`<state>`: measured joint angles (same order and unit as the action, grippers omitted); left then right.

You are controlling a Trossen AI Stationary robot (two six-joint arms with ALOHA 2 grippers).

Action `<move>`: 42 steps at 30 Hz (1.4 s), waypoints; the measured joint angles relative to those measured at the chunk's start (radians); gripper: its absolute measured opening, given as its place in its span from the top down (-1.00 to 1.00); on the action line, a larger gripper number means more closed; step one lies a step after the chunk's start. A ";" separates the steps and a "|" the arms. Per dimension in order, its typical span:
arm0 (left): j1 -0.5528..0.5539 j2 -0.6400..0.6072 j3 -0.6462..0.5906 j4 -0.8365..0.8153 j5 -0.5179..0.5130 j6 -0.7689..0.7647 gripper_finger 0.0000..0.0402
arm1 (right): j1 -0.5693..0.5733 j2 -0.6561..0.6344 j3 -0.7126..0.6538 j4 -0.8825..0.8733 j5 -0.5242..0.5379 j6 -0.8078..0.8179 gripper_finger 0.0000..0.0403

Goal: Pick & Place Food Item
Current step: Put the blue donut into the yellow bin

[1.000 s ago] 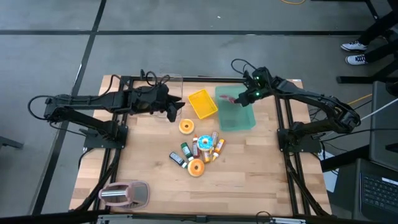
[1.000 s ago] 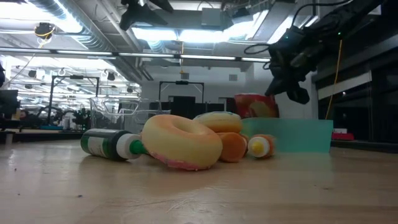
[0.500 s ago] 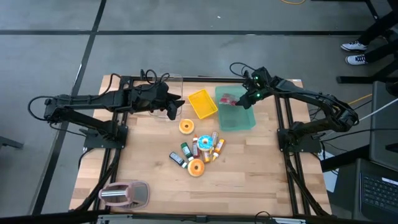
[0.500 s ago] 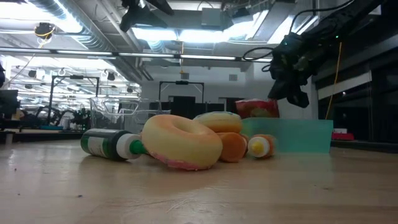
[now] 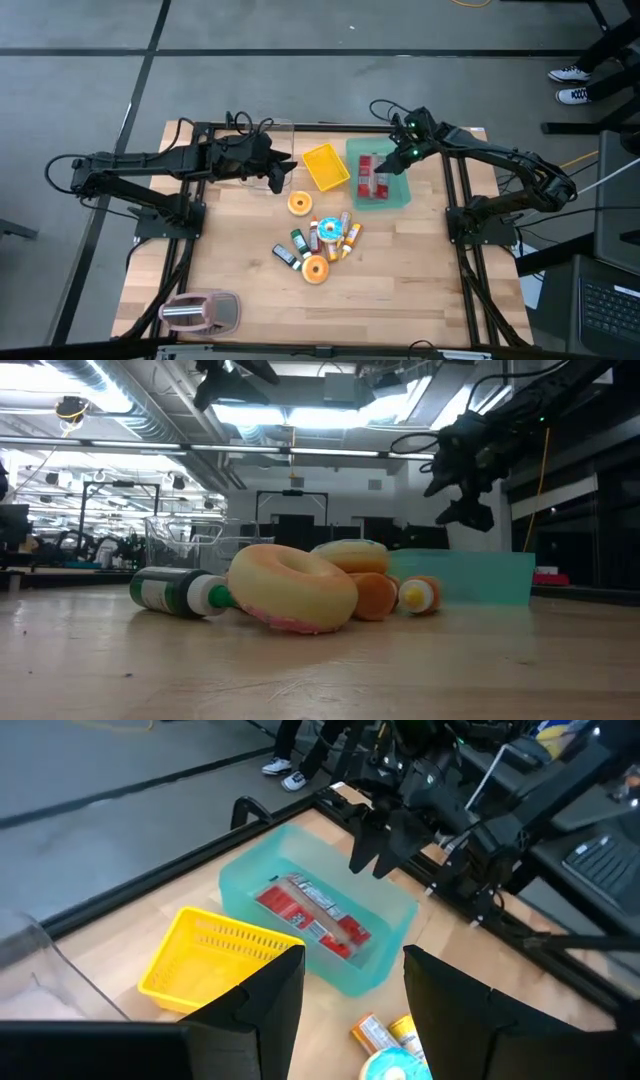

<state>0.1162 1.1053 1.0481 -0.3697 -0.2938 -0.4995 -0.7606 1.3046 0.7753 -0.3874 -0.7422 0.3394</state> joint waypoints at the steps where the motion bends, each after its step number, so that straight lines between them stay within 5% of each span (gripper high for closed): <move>1: 0.000 0.000 0.000 0.000 0.002 0.021 0.16 | 0.005 -0.002 0.000 0.024 -0.026 0.027 -0.34; 10: -0.001 0.000 0.039 0.030 0.031 0.163 0.16 | 0.124 -0.027 0.000 0.597 -0.122 0.375 -0.22; 16: -0.001 0.006 0.089 0.080 0.031 0.258 0.16 | 0.214 -0.027 0.001 0.969 -0.026 0.570 -0.18; 20: -0.001 0.065 0.164 -0.049 0.070 0.292 0.16 | 0.255 -0.028 0.001 1.093 0.011 0.646 -0.18; 27: -0.020 0.275 0.241 -0.211 0.233 0.370 0.16 | 0.266 -0.027 0.075 1.140 0.019 0.664 -0.18; 33: -0.031 0.455 0.273 -0.201 0.379 0.434 0.16 | 0.233 -0.027 0.243 1.142 -0.039 0.610 -0.18; 42: -0.031 0.626 0.276 -0.101 0.463 0.493 0.16 | 0.177 -0.027 0.433 1.019 -0.167 0.576 -0.18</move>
<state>0.0849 1.7311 1.3243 -0.4709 0.1693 -0.0063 -0.5841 1.2773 1.2088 0.6320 -0.9097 0.9154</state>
